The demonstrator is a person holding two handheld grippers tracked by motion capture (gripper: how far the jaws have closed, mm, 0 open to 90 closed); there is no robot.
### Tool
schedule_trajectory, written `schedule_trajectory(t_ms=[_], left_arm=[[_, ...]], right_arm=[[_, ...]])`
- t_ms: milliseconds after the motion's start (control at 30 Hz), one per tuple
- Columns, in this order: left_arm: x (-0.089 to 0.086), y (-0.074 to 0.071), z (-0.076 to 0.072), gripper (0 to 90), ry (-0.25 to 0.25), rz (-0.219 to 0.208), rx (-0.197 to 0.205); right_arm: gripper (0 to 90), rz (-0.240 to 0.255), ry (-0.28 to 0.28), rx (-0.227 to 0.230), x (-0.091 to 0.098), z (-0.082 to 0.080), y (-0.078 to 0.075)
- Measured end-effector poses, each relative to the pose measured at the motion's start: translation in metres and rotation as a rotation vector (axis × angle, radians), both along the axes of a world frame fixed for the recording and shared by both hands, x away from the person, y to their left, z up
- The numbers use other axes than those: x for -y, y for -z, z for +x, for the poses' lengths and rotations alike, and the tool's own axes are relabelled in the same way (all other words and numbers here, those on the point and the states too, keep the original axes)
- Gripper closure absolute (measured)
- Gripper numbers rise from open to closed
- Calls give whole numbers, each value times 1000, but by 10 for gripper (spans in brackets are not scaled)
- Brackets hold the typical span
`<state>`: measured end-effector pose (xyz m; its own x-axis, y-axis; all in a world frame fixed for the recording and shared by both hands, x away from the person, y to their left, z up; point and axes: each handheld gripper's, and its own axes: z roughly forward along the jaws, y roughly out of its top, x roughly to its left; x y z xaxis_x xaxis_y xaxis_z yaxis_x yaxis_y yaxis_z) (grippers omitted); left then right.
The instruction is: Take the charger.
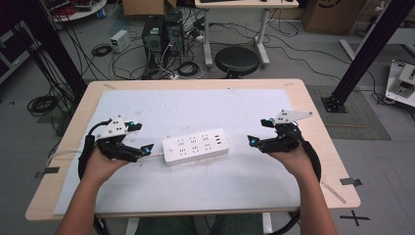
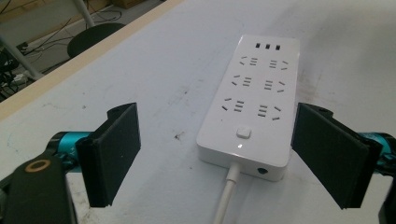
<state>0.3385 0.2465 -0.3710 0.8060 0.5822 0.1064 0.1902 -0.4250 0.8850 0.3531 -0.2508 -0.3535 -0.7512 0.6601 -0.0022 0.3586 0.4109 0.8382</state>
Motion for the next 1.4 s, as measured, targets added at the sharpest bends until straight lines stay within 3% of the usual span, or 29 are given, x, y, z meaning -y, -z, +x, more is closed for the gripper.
schedule_trajectory(t_ms=[500, 667, 767, 833, 967, 1000, 1033, 1067, 1267, 1367, 1400], left_arm=[[-5, -1, 1, 158, -15, -2, -2], [-9, -5, 2, 158, -25, 7, 4], [-15, -10, 5, 158, -40, 34, 6], [-22, -14, 10, 158, -59, 56, 13], [-31, -20, 20, 158, -96, 59, 15], [-36, -22, 30, 158, -110, 82, -3], [-36, -22, 30, 158, -110, 82, -3], [-40, -22, 39, 159, -118, 82, -7], [-55, -11, 71, 160, -150, 94, -67], [-59, -6, 82, 160, -157, 115, -84], [-61, 0, 93, 160, -154, 137, -109]], right_arm=[[194, -9, -22, 0, -5, -3, 1], [194, -16, -20, 5, -7, -4, 0], [194, -19, -20, 1, -8, -3, 0], [194, -22, -16, -1, -8, -3, 0], [194, -25, -22, -4, -10, -2, 3], [194, -27, -22, -8, -11, -2, 3], [194, -28, -18, -11, -12, -2, 4], [194, -31, -24, -6, -12, -1, 4], [194, -36, -26, -17, -14, -1, 7], [194, -38, -29, -14, -14, -1, 8], [194, -37, -29, -16, -13, -1, 9]])
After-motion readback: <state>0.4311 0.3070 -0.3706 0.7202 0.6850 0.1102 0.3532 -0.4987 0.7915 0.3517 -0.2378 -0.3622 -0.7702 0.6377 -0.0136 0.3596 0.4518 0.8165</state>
